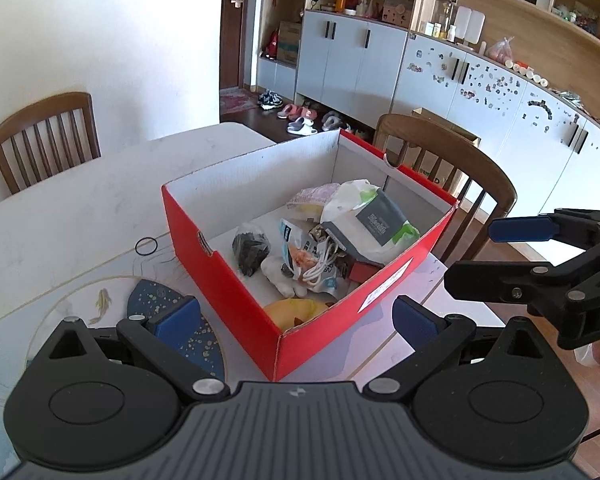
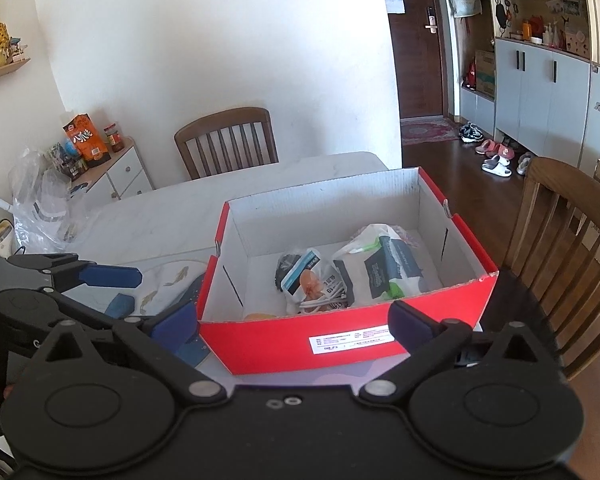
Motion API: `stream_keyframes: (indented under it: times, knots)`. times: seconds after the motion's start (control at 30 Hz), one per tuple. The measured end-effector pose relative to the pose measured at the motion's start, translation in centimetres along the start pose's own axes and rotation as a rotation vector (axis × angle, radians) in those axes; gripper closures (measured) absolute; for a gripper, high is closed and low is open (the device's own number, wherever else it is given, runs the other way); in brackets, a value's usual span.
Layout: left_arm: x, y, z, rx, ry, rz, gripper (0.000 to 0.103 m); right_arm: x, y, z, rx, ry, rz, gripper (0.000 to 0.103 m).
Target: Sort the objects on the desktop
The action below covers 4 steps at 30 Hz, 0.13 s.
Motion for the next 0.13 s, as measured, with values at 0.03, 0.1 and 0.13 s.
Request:
stream_keyframes:
  times: [0.03, 0.1, 0.13]
  knots:
    - [0.04, 0.08, 0.13, 0.003, 0.002, 0.002, 0.000, -0.07, 0.03, 0.04, 0.004, 0.000, -0.001, 0.001]
    - [0.14, 0.20, 0.06, 0.016, 0.013, 0.002, 0.000, -0.09, 0.03, 0.10, 0.012, 0.004, -0.002, 0.001]
    - [0.15, 0.29, -0.05, 0.024, 0.022, 0.003, 0.000, -0.03, 0.00, 0.20, 0.018, 0.004, -0.001, 0.001]
Point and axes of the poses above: each gripper's, at about its wrist camera, not at the fingertips, and y roughly against the way its jaws point, z to its right, x to its top, the point moved 6 cm from there along -y, roughly the way its jaws point, and after that the axes turned 9 degrees about x, right-handed, at the moved point
